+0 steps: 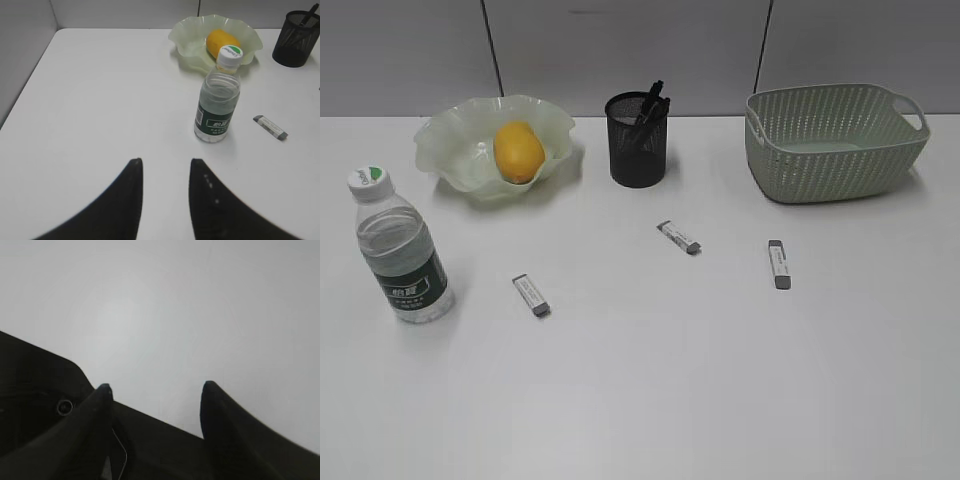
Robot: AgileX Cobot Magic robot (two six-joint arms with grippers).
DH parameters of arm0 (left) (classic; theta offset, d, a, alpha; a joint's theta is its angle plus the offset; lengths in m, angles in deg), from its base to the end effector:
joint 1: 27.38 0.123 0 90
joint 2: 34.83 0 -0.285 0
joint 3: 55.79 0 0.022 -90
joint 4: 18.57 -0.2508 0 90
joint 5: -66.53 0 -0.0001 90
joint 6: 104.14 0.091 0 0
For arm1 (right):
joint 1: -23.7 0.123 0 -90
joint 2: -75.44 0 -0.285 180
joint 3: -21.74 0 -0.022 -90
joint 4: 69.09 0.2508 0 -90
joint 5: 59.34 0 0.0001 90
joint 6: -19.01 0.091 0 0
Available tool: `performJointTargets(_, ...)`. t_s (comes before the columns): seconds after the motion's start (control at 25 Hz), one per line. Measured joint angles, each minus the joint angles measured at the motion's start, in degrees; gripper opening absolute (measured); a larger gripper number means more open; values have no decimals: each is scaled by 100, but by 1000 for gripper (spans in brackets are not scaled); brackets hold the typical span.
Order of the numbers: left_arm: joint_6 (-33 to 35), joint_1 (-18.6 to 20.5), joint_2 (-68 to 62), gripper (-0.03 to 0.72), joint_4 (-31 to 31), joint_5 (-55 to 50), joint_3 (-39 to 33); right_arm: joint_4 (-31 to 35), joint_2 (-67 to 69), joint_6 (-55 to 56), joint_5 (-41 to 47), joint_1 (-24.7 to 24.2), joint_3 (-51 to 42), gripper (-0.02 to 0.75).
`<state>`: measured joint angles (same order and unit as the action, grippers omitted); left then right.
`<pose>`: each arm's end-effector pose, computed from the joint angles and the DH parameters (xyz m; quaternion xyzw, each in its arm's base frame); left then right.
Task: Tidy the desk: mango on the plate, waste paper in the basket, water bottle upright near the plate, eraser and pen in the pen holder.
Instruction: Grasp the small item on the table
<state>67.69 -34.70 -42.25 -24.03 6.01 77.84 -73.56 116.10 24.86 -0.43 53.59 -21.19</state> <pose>-0.0095 0.0088 0.2885 -0.0090 0.8391 -0.0259 0.5432 0.0775 0.0375 0.2865 -0.2052 0.9237 0.0623 0.3174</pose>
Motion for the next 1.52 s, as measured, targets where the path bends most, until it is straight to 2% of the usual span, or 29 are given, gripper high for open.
performJointTargets(0.08, 0, 0, -49, 237, 0, 0, 0, 0, -957, 7, 44, 0, -365, 433)
performJointTargets(0.28, 232, 0, -729, 237, 139, 23, 6, -128, -2926, 20, 76, 0, -468, 398)
performJointTargets(0.48, 661, 0, -2578, 260, 677, 712, 443, -269, -3325, 137, 77, 0, -496, 389)
performJointTargets(0.68, 2321, -149, -4960, 354, 1995, 1377, 1617, -299, -3325, 162, 77, 0, -502, 387)
performJointTargets(0.76, 2917, -414, -5889, 368, 2283, 1492, 2188, -299, -3325, 162, 82, 0, -502, 386)
performJointTargets(0.84, 3453, -893, -6754, 373, 2342, 1494, 2855, -299, -3325, 162, 82, 0, -502, 385)
performJointTargets(1.0, 4108, -1995, -8586, 375, 1651, 1432, 4034, -300, -3325, 162, 82, 0, -502, 384)
performJointTargets(1.12, 4301, -2543, -9787, 372, 1035, 1350, 4870, -305, -3325, 162, 82, 0, -502, 384)
performJointTargets(1.28, 4306, -2734, -10977, 362, 1082, 720, 5631, -305, -3325, 166, 82, 0, -502, 384)
performJointTargets(1.32, 4045, -2734, -11186, 361, 1163, 571, 5757, -305, -3325, 166, 82, 0, -502, 384)
performJointTargets(1.52, 1340, -2667, -11703, 360, 1213, 394, 5978, -305, -3325, 166, 82, 0, -502, 384)
